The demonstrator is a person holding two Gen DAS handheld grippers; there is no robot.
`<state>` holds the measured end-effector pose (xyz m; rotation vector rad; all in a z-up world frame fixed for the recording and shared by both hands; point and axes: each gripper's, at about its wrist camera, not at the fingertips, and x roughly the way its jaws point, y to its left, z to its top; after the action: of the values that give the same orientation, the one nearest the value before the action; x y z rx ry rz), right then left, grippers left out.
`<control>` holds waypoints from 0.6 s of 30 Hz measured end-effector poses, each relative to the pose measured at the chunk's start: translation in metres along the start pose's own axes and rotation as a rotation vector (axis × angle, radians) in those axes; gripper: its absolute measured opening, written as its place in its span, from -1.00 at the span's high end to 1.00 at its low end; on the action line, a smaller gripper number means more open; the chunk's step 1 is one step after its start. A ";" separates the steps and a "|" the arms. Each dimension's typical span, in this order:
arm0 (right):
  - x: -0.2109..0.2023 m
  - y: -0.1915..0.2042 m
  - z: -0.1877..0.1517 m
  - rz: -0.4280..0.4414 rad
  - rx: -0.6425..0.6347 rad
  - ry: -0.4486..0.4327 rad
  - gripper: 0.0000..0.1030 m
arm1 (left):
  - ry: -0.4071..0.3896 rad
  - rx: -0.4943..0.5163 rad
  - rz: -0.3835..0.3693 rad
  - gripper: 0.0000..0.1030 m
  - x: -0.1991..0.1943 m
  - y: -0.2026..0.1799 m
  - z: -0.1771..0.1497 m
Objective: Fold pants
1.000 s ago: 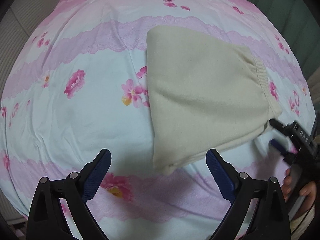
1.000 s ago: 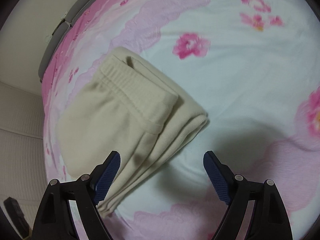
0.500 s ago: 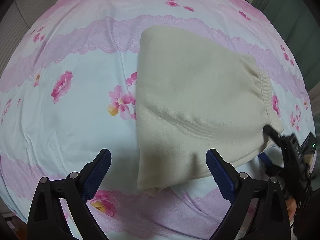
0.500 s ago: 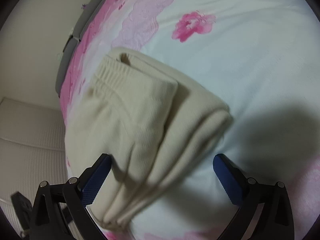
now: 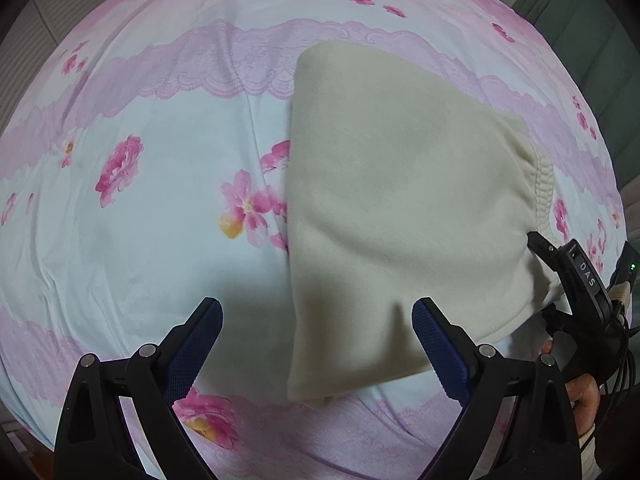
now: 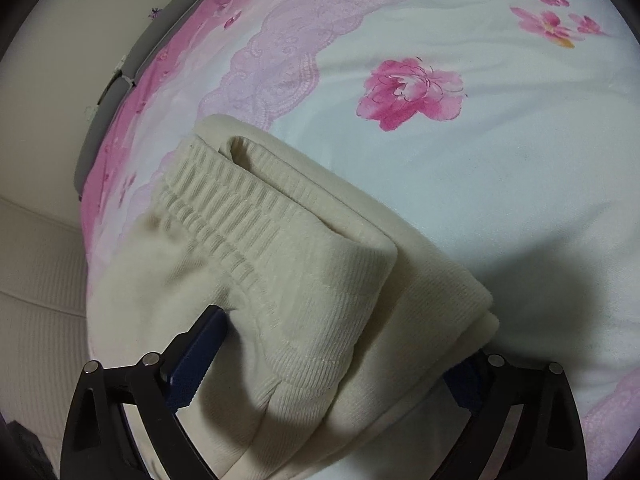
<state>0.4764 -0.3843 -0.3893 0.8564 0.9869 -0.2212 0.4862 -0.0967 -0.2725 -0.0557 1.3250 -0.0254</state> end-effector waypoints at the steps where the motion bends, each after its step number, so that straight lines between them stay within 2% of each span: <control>1: 0.000 0.002 0.001 -0.007 -0.010 -0.001 -0.77 | 0.000 -0.002 -0.002 -0.88 0.001 0.001 0.002; 4: -0.004 0.002 0.000 -0.021 -0.040 0.004 -0.57 | 0.002 -0.001 -0.013 -0.88 0.003 0.005 0.008; 8: -0.009 0.007 0.000 -0.066 -0.056 0.020 -0.44 | -0.002 0.032 -0.026 -0.88 0.006 0.013 0.018; 12: -0.013 0.012 0.002 -0.121 -0.065 0.041 -0.37 | -0.013 0.058 -0.093 -0.88 0.008 0.022 0.031; 18: -0.020 0.030 -0.005 -0.223 -0.137 0.020 -0.28 | -0.034 0.114 -0.198 -0.88 0.016 0.037 0.057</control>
<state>0.4777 -0.3645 -0.3590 0.6241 1.1037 -0.3315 0.5449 -0.0590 -0.2766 -0.0901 1.2774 -0.2668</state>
